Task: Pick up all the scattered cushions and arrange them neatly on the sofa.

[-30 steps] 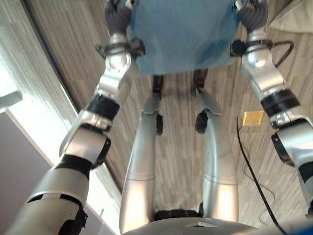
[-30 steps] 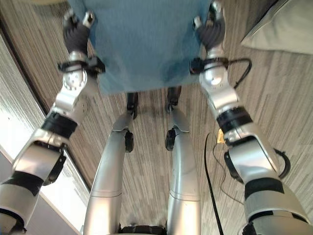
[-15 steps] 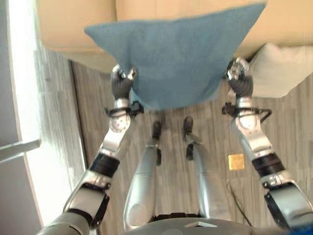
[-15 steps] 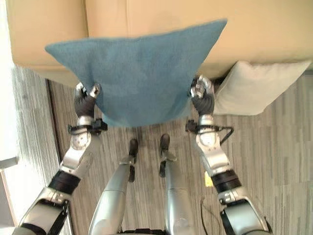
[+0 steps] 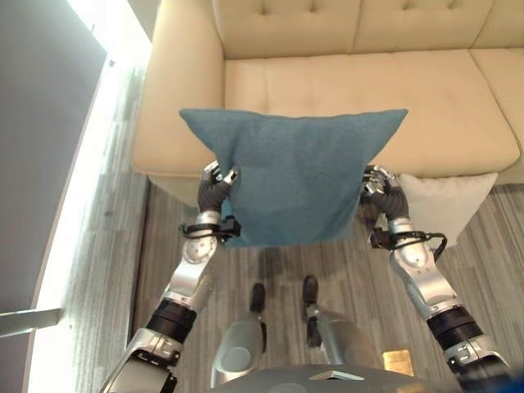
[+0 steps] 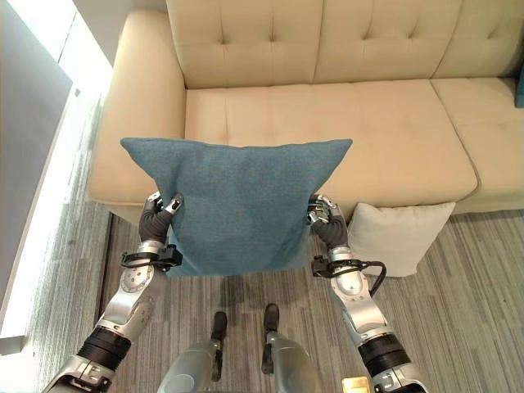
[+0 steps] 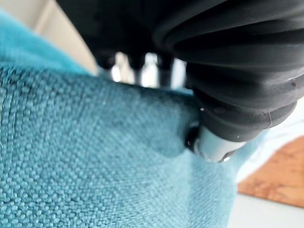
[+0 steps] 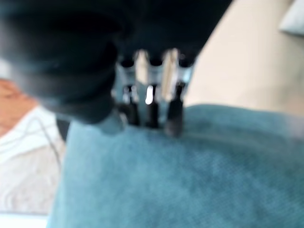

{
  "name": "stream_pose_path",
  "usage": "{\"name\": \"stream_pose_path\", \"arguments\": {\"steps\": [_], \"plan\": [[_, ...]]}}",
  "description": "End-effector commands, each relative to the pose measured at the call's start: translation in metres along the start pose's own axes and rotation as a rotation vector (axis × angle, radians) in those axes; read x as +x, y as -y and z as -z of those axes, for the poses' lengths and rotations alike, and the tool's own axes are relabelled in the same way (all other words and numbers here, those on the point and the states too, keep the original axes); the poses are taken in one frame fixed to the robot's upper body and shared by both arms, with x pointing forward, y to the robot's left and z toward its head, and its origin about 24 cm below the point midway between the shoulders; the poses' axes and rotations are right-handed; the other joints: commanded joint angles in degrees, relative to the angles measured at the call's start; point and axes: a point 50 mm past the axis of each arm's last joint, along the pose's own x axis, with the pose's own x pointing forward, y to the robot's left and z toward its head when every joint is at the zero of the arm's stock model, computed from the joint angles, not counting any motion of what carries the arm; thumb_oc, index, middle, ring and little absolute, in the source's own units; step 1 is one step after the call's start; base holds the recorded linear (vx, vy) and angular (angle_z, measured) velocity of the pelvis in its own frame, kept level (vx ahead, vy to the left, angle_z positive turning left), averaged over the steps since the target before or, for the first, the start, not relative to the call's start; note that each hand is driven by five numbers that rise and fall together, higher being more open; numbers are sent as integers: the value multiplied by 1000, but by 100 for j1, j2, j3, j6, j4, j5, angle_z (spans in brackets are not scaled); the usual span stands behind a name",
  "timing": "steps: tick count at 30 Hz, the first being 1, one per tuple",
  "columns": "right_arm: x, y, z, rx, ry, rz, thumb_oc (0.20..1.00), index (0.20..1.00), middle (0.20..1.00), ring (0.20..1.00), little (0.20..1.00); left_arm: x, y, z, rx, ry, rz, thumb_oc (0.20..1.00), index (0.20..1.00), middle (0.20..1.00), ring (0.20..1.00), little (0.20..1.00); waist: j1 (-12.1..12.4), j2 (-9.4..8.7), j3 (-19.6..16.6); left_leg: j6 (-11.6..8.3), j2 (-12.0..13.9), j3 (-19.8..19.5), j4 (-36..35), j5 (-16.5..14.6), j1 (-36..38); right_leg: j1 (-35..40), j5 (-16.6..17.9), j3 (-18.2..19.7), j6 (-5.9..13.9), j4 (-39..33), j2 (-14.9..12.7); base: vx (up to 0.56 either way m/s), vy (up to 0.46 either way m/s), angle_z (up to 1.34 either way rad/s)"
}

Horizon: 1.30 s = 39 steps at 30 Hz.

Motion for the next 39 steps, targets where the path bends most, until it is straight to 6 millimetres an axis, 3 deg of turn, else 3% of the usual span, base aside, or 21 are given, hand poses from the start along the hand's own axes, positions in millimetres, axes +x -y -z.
{"name": "stream_pose_path", "arguments": {"steps": [1, 4, 7, 9, 11, 12, 13, 15, 16, 18, 21, 24, 27, 29, 32, 34, 35, 36, 37, 39], "plan": [[-2, -16, -28, 15, 160, -94, 200, 200, 200, 200, 200, 0, 28, -17, -52, 111, 144, 200, 200, 200, 200, 200, -38, -95, -600, -157, -59, 10, -426, 558, -407, 520, -661, 233, 420, 194, -6, 246, 53, -1], [-2, -17, -26, 9, 150, -88, 200, 200, 200, 200, 200, -1, 28, -13, -43, 93, 137, 200, 200, 200, 200, 200, 85, -105, -699, -168, -197, 314, -559, 776, -592, 837, -650, 382, 457, 81, 82, 214, 67, -1], [-1, -20, -23, 6, 129, -96, 200, 200, 200, 200, 200, -7, 20, -10, -47, 79, 107, 200, 200, 200, 200, 200, 208, -155, -872, 5, -281, 165, -642, 522, -183, 1137, -707, 584, 592, 32, -19, 278, 144, -47], [-3, -19, -20, -2, 115, -94, 200, 200, 200, 200, 200, -9, 17, -8, -42, 67, 106, 200, 200, 200, 200, 200, 238, -172, -982, 142, -316, 285, -669, 352, 100, 1270, -694, 630, 735, 107, -156, 352, 236, -96], [-3, -21, -20, 3, 116, -98, 200, 200, 200, 200, 200, -12, 16, -8, -39, 63, 110, 200, 200, 200, 200, 200, 391, -176, -1003, 306, -421, 302, -639, 198, 288, 1183, -434, 704, 947, 578, -304, 250, 243, -53], [1, -24, -24, -21, 132, -108, 200, 200, 200, 200, 200, -12, 16, -9, -36, 64, 113, 200, 200, 200, 200, 200, 402, -138, -907, 463, -423, 378, -646, 119, 464, 901, 79, 635, 1178, 1303, -486, 177, 252, -43], [2, -27, -26, -2, 141, -117, 200, 200, 200, 200, 200, -10, 16, -10, -15, 67, 129, 200, 200, 200, 200, 200, 369, -60, -851, 516, -374, 394, -677, 49, 613, 657, 85, 639, 1124, 1804, -474, 119, 210, -37], [1, -27, -25, -7, 138, -118, 200, 200, 200, 200, 200, -10, 16, -9, -5, 63, 136, 200, 200, 200, 200, 200, 347, -41, -834, 523, -367, 406, -688, -15, 706, 538, 4, 566, 1069, 1857, -490, 152, 109, -3], [1, -30, -23, 2, 124, -128, 200, 200, 200, 200, 200, -11, 14, -9, 7, 64, 135, 200, 200, 200, 200, 200, 335, -7, -873, 508, -347, 411, -846, -86, 940, 382, -115, 352, 937, 1341, -471, 266, 76, -8], [1, -32, -22, 11, 118, -140, 200, 200, 200, 200, 200, -12, 11, -8, -2, 57, 117, 200, 200, 200, 200, 200, 321, -3, -872, 454, -321, 408, -1027, -146, 1160, 204, -63, 22, 922, 614, -407, 247, -9, -21], [0, -35, -21, 4, 114, -158, 200, 200, 200, 200, 200, -14, 7, -4, -5, 42, 93, 200, 200, 200, 200, 200, 183, -77, -809, 387, -365, 290, -1062, -243, 1472, 70, 274, 67, 982, -101, -178, 252, -73, -13], [-2, -31, -18, -9, 104, -156, 200, 200, 200, 200, 200, -15, 9, -2, -7, 37, 103, 200, 200, 200, 200, 200, 153, -137, -883, 318, -332, 208, -949, -324, 1569, 272, 237, 262, 931, -176, -112, 239, -136, 36], [-4, -23, -15, -9, 89, -125, 200, 200, 200, 200, 200, -16, 15, 0, -53, 26, 113, 200, 200, 200, 200, 200, 111, -168, -1004, 109, -201, 133, -656, -314, 1554, 550, 139, 227, 775, -269, -21, 218, -168, 47], [-4, -15, -17, -1, 99, -89, 200, 200, 200, 200, 200, -12, 22, -1, -70, 30, 134, 200, 200, 200, 200, 200, 67, -243, -946, -120, -111, 181, 234, -170, 1214, 801, 45, 24, 636, -312, -12, 150, -225, 22], [-6, -12, -14, -6, 85, -78, 200, 200, 200, 200, 200, -11, 25, -1, -70, 26, 140, 200, 200, 200, 200, 200, 49, -285, -898, -118, -39, 258, 490, -100, 1057, 924, -28, -20, 567, -327, -3, 79, -124, 33], [-7, -10, -11, -18, 69, -69, 200, 200, 200, 200, 200, -10, 28, -1, -71, 23, 149, 200, 200, 200, 200, 200, 47, -321, -883, -50, -117, 296, 256, -176, 880, 999, -89, -5, 576, -382, -29, 80, -70, 8], [-8, -8, -8, -29, 54, -59, 495, 495, 495, 495, 495, -10, 28, -1, -64, 24, 150, 200, 200, 200, 200, 200, 38, -352, -903, -3, -164, 327, 106, -257, 803, 1039, -101, 21, 590, -434, -42, 108, -39, 11], [-9, -5, -3, -45, 33, -48, 896, 896, 896, 896, 896, -9, 29, -1, -56, 23, 156, 200, 200, 200, 200, 200, 28, -358, -926, 26, -183, 402, -165, -220, 756, 1071, -99, 49, 603, -472, -33, 129, -25, 10], [-11, -2, 3, -60, 9, -33, 1000, 1000, 1000, 1000, 1000, -9, 30, 0, -51, 22, 159, 200, 200, 200, 200, 200, 41, -351, -934, 49, -214, 419, -389, -115, 685, 1114, -108, 79, 610, -492, -2, 130, -2, 6], [-16, 4, 15, -102, -45, -3, 1000, 1000, 1000, 1000, 1000, -8, 29, -3, -45, 35, 151, 200, 200, 200, 200, 200, 88, -285, -897, 30, -227, 363, -823, 276, 558, 1157, -132, 153, 619, -463, 83, 96, 19, 2]]}}
